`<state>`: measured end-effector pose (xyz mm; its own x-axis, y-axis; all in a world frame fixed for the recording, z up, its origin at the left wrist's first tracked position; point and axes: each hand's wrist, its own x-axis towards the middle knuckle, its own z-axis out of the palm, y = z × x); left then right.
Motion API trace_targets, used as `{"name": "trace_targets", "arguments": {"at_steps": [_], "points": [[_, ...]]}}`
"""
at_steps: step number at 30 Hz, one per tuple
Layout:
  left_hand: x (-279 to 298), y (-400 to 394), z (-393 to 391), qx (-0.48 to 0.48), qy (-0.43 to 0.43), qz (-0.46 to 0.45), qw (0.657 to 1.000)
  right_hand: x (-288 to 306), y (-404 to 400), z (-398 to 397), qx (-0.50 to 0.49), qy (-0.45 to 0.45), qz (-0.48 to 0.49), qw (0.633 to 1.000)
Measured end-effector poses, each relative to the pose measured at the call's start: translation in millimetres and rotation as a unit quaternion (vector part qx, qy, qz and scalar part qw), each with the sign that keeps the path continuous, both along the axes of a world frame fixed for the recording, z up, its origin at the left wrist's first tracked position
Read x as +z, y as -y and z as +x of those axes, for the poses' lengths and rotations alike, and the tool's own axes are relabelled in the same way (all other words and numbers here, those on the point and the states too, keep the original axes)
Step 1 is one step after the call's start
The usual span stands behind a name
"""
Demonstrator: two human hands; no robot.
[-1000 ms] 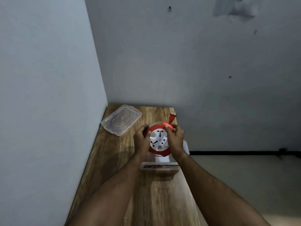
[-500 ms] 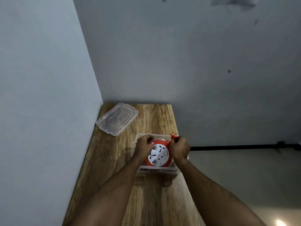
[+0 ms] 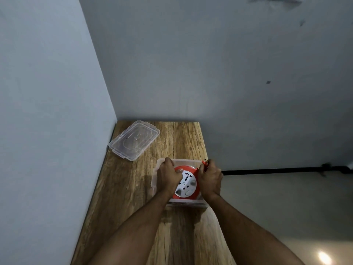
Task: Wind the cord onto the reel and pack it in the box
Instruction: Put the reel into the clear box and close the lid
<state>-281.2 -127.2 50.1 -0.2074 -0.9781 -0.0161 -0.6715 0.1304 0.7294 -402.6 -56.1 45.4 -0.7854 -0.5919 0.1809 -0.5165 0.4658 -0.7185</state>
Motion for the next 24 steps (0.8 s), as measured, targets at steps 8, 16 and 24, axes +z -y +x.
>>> {"name": "trace_targets", "arguments": {"at_steps": [8, 16, 24], "points": [[-2, -2, 3, -0.05, 0.016, -0.116, 0.992, 0, 3, 2, 0.022, -0.047, 0.148, 0.988], [-2, 2, 9, -0.045, 0.088, -0.157, 0.983, 6, -5, 0, 0.099, -0.06, 0.192, 0.975], [-5, 3, 13, -0.073, 0.047, -0.179, 0.98, 8, -9, -4, 0.125, -0.089, 0.224, 0.962]]}}
